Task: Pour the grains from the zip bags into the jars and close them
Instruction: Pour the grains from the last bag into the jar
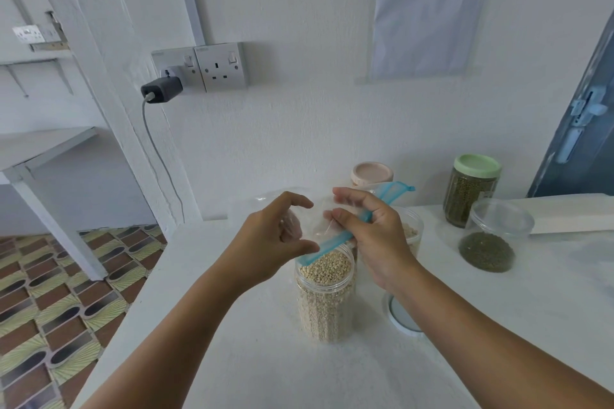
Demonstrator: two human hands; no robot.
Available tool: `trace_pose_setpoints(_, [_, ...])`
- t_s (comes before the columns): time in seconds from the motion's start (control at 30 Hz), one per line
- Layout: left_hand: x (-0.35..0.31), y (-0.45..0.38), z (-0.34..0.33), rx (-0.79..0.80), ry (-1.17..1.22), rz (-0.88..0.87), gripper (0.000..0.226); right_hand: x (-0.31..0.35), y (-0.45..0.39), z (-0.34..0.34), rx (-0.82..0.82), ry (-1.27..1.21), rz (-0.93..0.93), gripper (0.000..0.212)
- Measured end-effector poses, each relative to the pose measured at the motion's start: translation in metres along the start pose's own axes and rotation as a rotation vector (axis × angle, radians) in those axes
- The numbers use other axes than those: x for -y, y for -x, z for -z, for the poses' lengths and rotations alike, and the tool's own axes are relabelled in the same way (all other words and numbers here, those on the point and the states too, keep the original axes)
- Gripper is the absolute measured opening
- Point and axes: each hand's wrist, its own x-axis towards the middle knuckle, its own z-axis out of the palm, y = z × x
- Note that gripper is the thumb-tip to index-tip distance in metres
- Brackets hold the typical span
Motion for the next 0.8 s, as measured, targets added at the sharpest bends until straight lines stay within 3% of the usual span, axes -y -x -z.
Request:
trace_pose_setpoints(0.4, [0.000, 0.007, 0.013, 0.111, 0.127, 0.051, 0.059, 0.005, -0.002, 0.004, -0.021, -0.022, -0.055, 0.024])
trace_pose_setpoints(0.57, [-0.018, 0.016, 0.056, 0.376, 0.223, 0.121, 0.072, 0.018, -0.012, 0.009, 0.023, 0.009, -0.029, 0.025])
trace_pose_setpoints(0.7, [-0.029, 0.016, 0.107, 0.492, 0.100, 0.163, 0.055, 0.038, -0.024, 0.010, 0.132, 0.094, -0.013, 0.035])
trace_pose_setpoints(0.8, [-0.035, 0.006, 0.131, 0.453, 0.008, 0.078, 0.035, 0.055, -0.031, 0.003, 0.256, 0.149, -0.006, 0.041])
